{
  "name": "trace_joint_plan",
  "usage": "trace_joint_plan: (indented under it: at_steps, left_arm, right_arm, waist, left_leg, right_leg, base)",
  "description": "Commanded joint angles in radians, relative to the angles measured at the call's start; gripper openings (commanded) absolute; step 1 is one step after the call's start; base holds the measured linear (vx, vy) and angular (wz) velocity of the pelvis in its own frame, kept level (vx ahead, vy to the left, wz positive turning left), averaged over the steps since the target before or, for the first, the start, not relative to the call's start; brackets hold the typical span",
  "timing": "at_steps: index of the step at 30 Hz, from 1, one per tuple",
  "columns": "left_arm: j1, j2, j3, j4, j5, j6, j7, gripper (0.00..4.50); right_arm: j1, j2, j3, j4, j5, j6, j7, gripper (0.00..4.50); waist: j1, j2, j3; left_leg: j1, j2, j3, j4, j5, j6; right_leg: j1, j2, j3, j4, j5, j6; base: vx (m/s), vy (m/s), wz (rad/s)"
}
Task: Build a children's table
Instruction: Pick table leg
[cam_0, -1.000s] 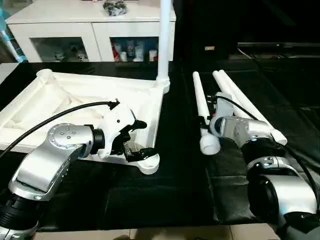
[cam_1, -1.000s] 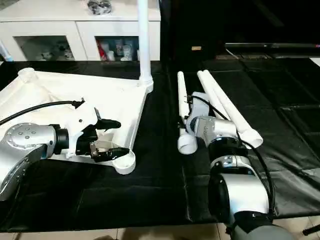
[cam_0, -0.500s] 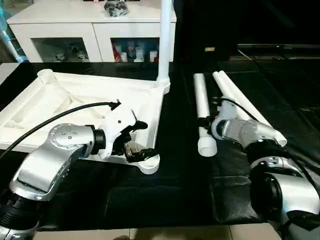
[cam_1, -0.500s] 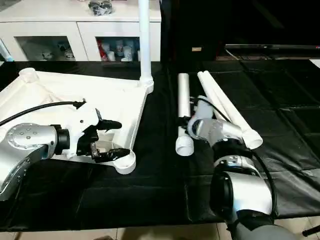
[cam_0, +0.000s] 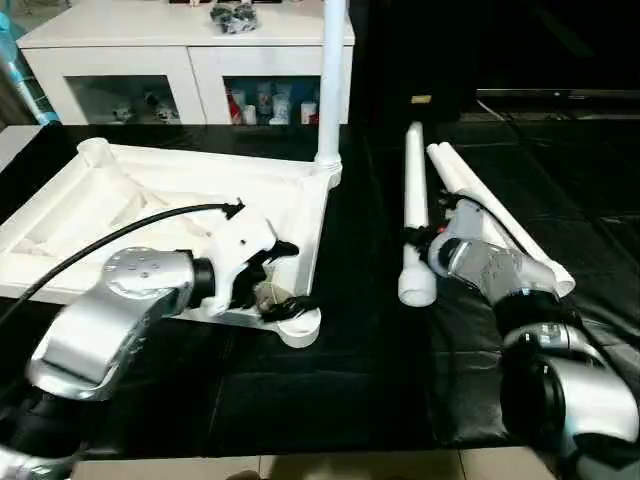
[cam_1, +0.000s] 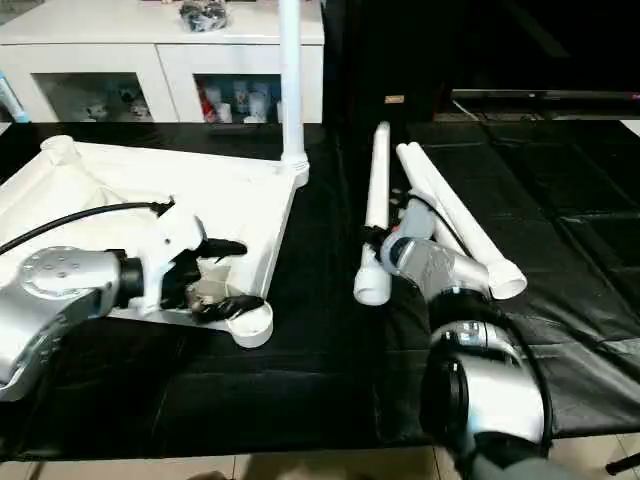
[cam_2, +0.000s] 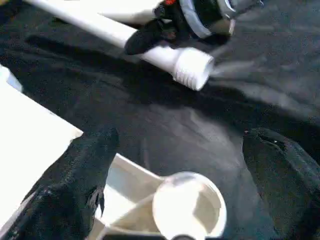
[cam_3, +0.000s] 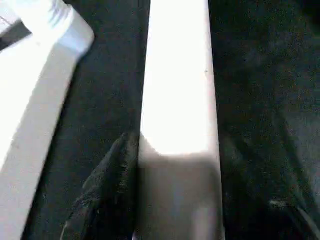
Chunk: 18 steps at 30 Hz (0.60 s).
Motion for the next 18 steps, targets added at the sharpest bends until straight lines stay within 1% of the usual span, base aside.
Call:
trace_joint_plan:
  at_steps: [1, 2, 3, 4, 5, 6, 7, 8, 9, 10, 11, 12, 13, 15, 18]
  left_arm:
    - [-0.024, -0.019, 0.029, 0.025, 0.004, 0.001, 0.044, 4.50]
    - [-0.034, -0.054, 0.052, 0.048, 0.004, 0.005, 0.088, 4.50]
    - [-0.039, -0.069, 0.061, 0.057, 0.003, 0.007, 0.106, 4.50]
    - [-0.047, -0.093, 0.076, 0.075, 0.004, 0.010, 0.138, 4.50]
    - [-0.054, -0.111, 0.085, 0.090, 0.008, 0.005, 0.163, 4.50]
    - [-0.061, -0.131, 0.094, 0.104, 0.010, -0.002, 0.186, 4.50]
    - [-0.067, -0.152, 0.106, 0.117, 0.007, -0.006, 0.209, 4.50]
    - [-0.074, -0.172, 0.118, 0.130, 0.004, -0.011, 0.230, 4.50]
    - [-0.087, -0.207, 0.141, 0.150, -0.004, -0.015, 0.267, 4.50]
    - [-0.089, -0.212, 0.144, 0.152, -0.005, -0.015, 0.273, 4.50]
    - [-0.097, -0.233, 0.157, 0.163, -0.010, -0.014, 0.297, 4.50]
    - [-0.102, -0.244, 0.163, 0.168, -0.012, -0.013, 0.307, 4.50]
    - [-0.111, -0.264, 0.177, 0.174, -0.023, -0.008, 0.320, 4.50]
    - [-0.118, -0.285, 0.190, 0.178, -0.032, -0.002, 0.336, 4.50]
    - [-0.124, -0.302, 0.198, 0.187, -0.038, 0.000, 0.349, 4.50]
  right_arm:
    - [0.011, 0.003, 0.000, -0.054, 0.015, -0.008, 0.026, 1.86]
    - [0.022, 0.005, -0.001, -0.093, 0.029, 0.006, 0.044, 1.86]
    - [0.027, 0.006, 0.001, -0.109, 0.033, 0.005, 0.052, 1.86]
    - [0.034, 0.008, -0.002, -0.132, 0.043, 0.006, 0.061, 1.86]
    - [0.043, 0.009, -0.003, -0.152, 0.050, 0.000, 0.070, 1.86]
    - [0.054, 0.013, -0.007, -0.178, 0.065, -0.007, 0.089, 1.85]
    - [0.066, 0.017, -0.014, -0.205, 0.083, -0.007, 0.106, 1.85]
    - [0.076, 0.020, -0.021, -0.228, 0.100, -0.001, 0.119, 1.85]
    - [0.096, 0.025, -0.027, -0.265, 0.117, -0.005, 0.133, 1.85]
    - [0.099, 0.025, -0.026, -0.270, 0.118, -0.008, 0.135, 1.85]
    - [0.117, 0.028, -0.024, -0.299, 0.120, -0.022, 0.141, 1.85]
    - [0.130, 0.030, -0.022, -0.322, 0.120, -0.027, 0.142, 1.85]
    - [0.150, 0.039, -0.039, -0.363, 0.127, -0.043, 0.117, 1.85]
    - [0.164, 0.044, -0.049, -0.394, 0.137, -0.040, 0.105, 1.85]
    - [0.182, 0.047, -0.033, -0.431, 0.137, -0.037, 0.115, 1.85]
  waist:
    - [0.000, 0.009, -0.075]
    - [-0.001, 0.008, -0.076]
    - [0.000, 0.009, -0.079]
    - [0.000, 0.008, -0.080]
    - [0.001, 0.006, -0.079]
    - [0.002, 0.006, -0.081]
    - [0.000, 0.004, -0.078]
    - [0.003, 0.005, -0.081]
    - [0.003, 0.006, -0.082]
    - [0.002, 0.006, -0.081]
    - [0.005, 0.009, -0.082]
    - [0.005, 0.007, -0.080]
    - [0.006, 0.006, -0.080]
    - [0.007, 0.006, -0.080]
    - [0.006, 0.003, -0.078]
  left_leg:
    - [0.007, 0.021, -0.005, -0.062, -0.172, -0.031]
    - [0.007, 0.021, -0.005, -0.061, -0.166, -0.029]
    - [0.007, 0.021, -0.005, -0.059, -0.148, -0.022]
    - [0.004, 0.020, -0.006, -0.058, -0.135, -0.020]
    - [0.004, 0.020, -0.005, -0.058, -0.131, -0.009]
    - [0.004, 0.020, -0.006, -0.057, -0.127, -0.008]
    - [0.001, 0.019, -0.004, -0.058, -0.127, 0.001]
    - [0.003, 0.021, -0.005, -0.056, -0.124, 0.002]
    - [0.001, 0.021, -0.007, -0.057, -0.109, 0.009]
    - [0.000, 0.021, -0.006, -0.058, -0.107, 0.011]
    - [0.002, 0.022, -0.006, -0.056, -0.108, 0.014]
    - [0.002, 0.022, -0.005, -0.056, -0.113, 0.014]
    - [0.001, 0.021, -0.004, -0.057, -0.114, 0.015]
    - [0.003, 0.022, -0.005, -0.058, -0.117, 0.013]
    - [0.003, 0.022, -0.006, -0.059, -0.134, 0.008]
  right_leg:
    - [0.054, -0.065, 0.046, -0.073, -0.162, -0.194]
    - [0.056, -0.064, 0.046, -0.073, -0.152, -0.195]
    - [0.057, -0.064, 0.046, -0.071, -0.122, -0.199]
    - [0.059, -0.063, 0.046, -0.068, -0.106, -0.202]
    - [0.060, -0.063, 0.046, -0.071, -0.093, -0.204]
    - [0.061, -0.065, 0.045, -0.069, -0.090, -0.206]
    - [0.061, -0.063, 0.046, -0.073, -0.092, -0.202]
    - [0.061, -0.065, 0.046, -0.071, -0.086, -0.202]
    - [0.063, -0.066, 0.045, -0.069, -0.074, -0.206]
    - [0.063, -0.064, 0.045, -0.071, -0.072, -0.206]
    - [0.061, -0.066, 0.044, -0.071, -0.073, -0.211]
    - [0.060, -0.066, 0.045, -0.075, -0.082, -0.209]
    - [0.060, -0.066, 0.045, -0.077, -0.090, -0.204]
    - [0.059, -0.067, 0.044, -0.078, -0.107, -0.200]
    - [0.058, -0.067, 0.043, -0.081, -0.145, -0.194]
  base:
    - [0.000, 0.000, 0.00]
    - [0.000, 0.000, 0.00]
    - [0.000, 0.000, 0.00]
    - [0.000, 0.000, 0.00]
    - [0.000, 0.000, 0.00]
    - [0.000, 0.000, 0.00]
    - [0.000, 0.000, 0.00]
    - [0.000, 0.000, 0.00]
    - [0.000, 0.000, 0.00]
    - [0.000, 0.000, 0.00]
    - [0.000, 0.000, 0.00]
    - [0.000, 0.000, 0.00]
    - [0.000, 0.000, 0.00]
    - [0.000, 0.000, 0.00]
    - [0.000, 0.000, 0.00]
